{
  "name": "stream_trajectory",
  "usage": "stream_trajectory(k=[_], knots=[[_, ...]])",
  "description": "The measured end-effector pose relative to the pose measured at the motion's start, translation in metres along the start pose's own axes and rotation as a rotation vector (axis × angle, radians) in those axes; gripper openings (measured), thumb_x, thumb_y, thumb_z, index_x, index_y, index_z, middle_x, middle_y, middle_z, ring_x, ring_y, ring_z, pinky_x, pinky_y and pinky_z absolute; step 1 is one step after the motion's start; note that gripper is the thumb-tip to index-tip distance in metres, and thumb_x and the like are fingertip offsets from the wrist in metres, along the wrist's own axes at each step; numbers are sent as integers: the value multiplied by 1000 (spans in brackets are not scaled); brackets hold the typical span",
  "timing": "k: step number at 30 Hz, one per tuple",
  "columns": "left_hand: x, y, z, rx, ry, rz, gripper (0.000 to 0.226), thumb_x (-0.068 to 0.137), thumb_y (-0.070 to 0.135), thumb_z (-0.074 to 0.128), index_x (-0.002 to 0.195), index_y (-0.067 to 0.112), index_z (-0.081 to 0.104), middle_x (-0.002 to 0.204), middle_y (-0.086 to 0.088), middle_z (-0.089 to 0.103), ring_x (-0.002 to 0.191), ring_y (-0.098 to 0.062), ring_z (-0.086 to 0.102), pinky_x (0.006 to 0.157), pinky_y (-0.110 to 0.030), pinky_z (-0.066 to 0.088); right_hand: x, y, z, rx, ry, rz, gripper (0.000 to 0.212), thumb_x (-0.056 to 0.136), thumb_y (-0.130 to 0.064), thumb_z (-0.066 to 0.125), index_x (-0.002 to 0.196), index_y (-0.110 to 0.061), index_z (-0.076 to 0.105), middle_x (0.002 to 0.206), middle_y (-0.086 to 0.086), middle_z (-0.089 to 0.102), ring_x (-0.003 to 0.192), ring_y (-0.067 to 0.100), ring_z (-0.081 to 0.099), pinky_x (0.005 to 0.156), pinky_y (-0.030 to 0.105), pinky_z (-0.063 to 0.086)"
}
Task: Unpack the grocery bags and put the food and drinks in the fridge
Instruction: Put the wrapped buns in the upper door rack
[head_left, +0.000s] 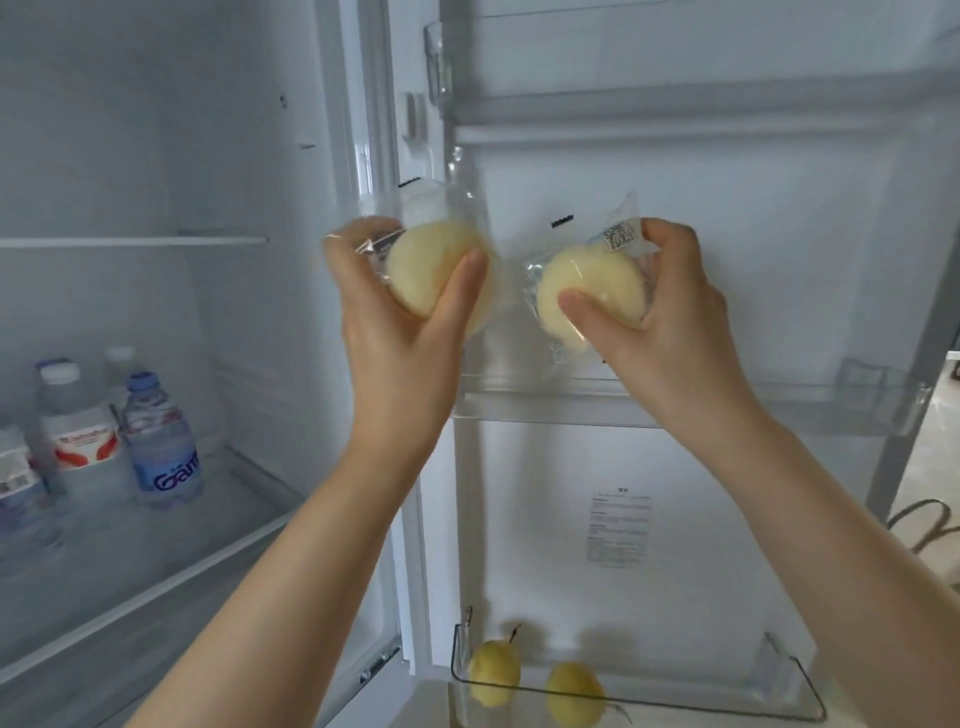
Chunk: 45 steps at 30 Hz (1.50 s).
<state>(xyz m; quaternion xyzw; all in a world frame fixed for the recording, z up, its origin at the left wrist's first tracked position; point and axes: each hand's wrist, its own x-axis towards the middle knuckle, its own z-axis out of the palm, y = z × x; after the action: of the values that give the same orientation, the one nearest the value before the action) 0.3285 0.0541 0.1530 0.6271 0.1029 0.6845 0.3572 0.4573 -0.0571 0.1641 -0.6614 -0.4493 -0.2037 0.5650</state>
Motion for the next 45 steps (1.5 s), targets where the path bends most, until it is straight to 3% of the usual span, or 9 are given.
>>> stream_trajectory(k=[3, 7, 14, 18, 22, 30, 39, 42, 45], knots=[[9, -6, 13, -4, -60, -13, 55, 81, 42, 72, 118, 20, 38, 116, -1, 53, 106, -19, 60, 86, -49, 54, 12, 7, -9, 32, 79, 17, 74, 73, -35, 79, 133, -24, 37, 96, -21, 49, 89, 4, 51, 83, 38, 54], [16, -12, 29, 54, -63, -23, 57, 76, 41, 77, 113, 22, 38, 108, 10, 50, 102, -12, 58, 81, -49, 56, 21, 14, -15, -56, 68, -1, 71, 75, -35, 77, 132, -22, 38, 111, -9, 52, 97, 11, 51, 81, 22, 40], [9, -19, 36, 116, -121, -126, 67, 70, 18, 85, 115, 24, 37, 103, 18, 46, 87, 10, 56, 67, -42, 60, 12, 31, -2, -210, 26, -17, 66, 79, -35, 72, 132, -17, 37, 133, 3, 53, 116, 30, 52, 94, 43, 44], [6, -22, 31, 216, -235, -134, 86, 71, 24, 85, 131, 36, 25, 105, 11, 52, 94, -14, 63, 72, -37, 59, 19, 36, -18, -295, -116, 16, 62, 75, -37, 72, 126, -22, 42, 127, -3, 56, 113, 26, 53, 92, 41, 45], [14, -20, 26, 203, -294, -154, 59, 81, 25, 76, 125, 33, 38, 101, 4, 64, 87, -11, 65, 56, -12, 49, 23, 38, -27, -349, -190, -23, 52, 72, -31, 71, 118, -24, 48, 111, -7, 55, 107, 24, 52, 88, 40, 46], [28, -25, 20, 428, -487, 18, 28, 92, 32, 63, 118, 31, 53, 97, 9, 65, 78, 4, 59, 68, -4, 41, 37, 35, -44, -331, -441, -101, 33, 73, -25, 76, 98, -21, 54, 92, -11, 56, 87, 14, 51, 68, 16, 38], [31, -18, 21, 342, -529, -55, 9, 87, 32, 70, 94, 28, 70, 91, 7, 69, 87, -8, 64, 78, -17, 48, 36, 28, -27, -421, -598, -104, 39, 57, -35, 50, 95, -31, 50, 94, -17, 47, 103, 20, 39, 94, 42, 37], [27, -28, 22, 618, -489, 196, 13, 90, 27, 66, 96, 17, 72, 104, 0, 58, 88, -7, 57, 77, -4, 38, 34, 27, -19, -509, -579, -124, 47, 64, -38, 51, 111, -34, 52, 111, -16, 45, 112, 17, 31, 92, 33, 27], [25, -30, 22, 869, -404, 572, 18, 87, 26, 66, 94, 12, 76, 108, -7, 55, 104, -26, 51, 85, -24, 44, 30, 30, -16, -551, -473, -161, 57, 77, -29, 60, 132, -35, 45, 126, -14, 46, 125, 17, 27, 96, 34, 23]])
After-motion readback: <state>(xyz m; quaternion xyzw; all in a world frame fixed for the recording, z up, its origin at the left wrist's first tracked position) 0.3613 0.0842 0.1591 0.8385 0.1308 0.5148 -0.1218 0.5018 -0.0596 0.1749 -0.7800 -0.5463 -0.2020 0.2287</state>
